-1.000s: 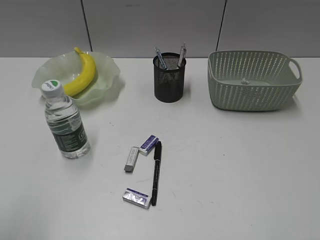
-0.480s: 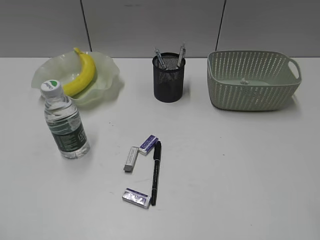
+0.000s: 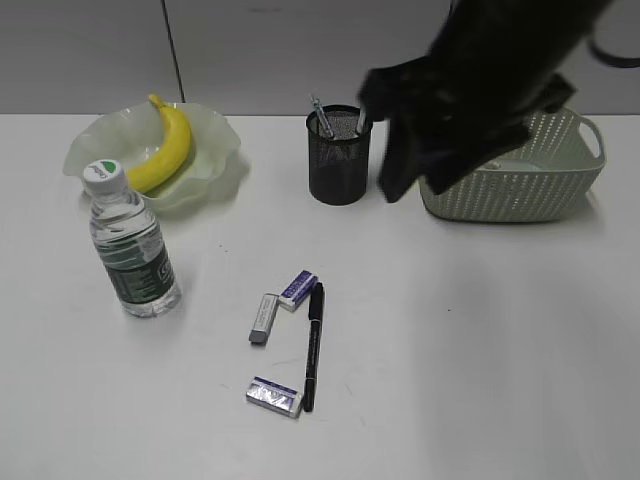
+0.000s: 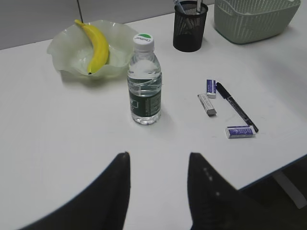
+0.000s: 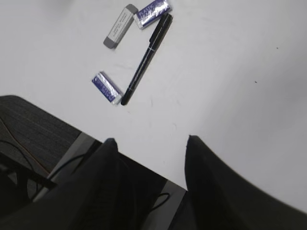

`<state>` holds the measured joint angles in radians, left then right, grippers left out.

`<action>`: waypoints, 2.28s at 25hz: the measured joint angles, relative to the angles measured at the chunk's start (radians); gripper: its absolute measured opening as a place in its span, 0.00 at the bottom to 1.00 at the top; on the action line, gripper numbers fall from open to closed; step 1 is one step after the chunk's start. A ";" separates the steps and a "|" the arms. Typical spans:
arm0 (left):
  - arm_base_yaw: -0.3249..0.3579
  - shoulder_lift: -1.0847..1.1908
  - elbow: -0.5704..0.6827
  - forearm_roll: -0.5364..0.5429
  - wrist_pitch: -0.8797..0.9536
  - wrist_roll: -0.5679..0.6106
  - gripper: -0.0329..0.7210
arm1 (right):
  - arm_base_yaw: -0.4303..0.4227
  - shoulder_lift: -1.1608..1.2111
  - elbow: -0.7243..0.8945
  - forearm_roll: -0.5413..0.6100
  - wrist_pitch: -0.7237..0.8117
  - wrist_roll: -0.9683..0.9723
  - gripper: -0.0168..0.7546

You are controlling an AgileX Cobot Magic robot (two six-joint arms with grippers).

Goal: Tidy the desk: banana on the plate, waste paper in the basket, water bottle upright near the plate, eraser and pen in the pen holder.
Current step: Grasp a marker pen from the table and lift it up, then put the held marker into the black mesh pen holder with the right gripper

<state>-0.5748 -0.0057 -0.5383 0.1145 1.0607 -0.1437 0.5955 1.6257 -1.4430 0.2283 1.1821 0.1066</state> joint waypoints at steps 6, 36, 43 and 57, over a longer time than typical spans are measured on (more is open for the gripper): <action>0.000 0.000 0.000 -0.001 0.000 0.000 0.44 | 0.105 0.343 -0.231 -0.052 0.020 0.229 0.50; 0.000 0.000 0.000 -0.001 0.000 0.000 0.44 | 0.112 0.718 -0.273 -0.067 -0.029 0.281 0.14; 0.000 0.000 0.000 -0.001 0.000 0.000 0.44 | 0.106 0.498 -0.264 -0.359 -0.129 0.350 0.14; 0.000 0.000 0.000 -0.001 0.000 0.000 0.44 | -0.045 0.454 -0.265 -0.704 -0.931 0.439 0.14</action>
<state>-0.5748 -0.0057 -0.5383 0.1138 1.0607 -0.1437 0.5505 2.0797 -1.7079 -0.4757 0.2515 0.5453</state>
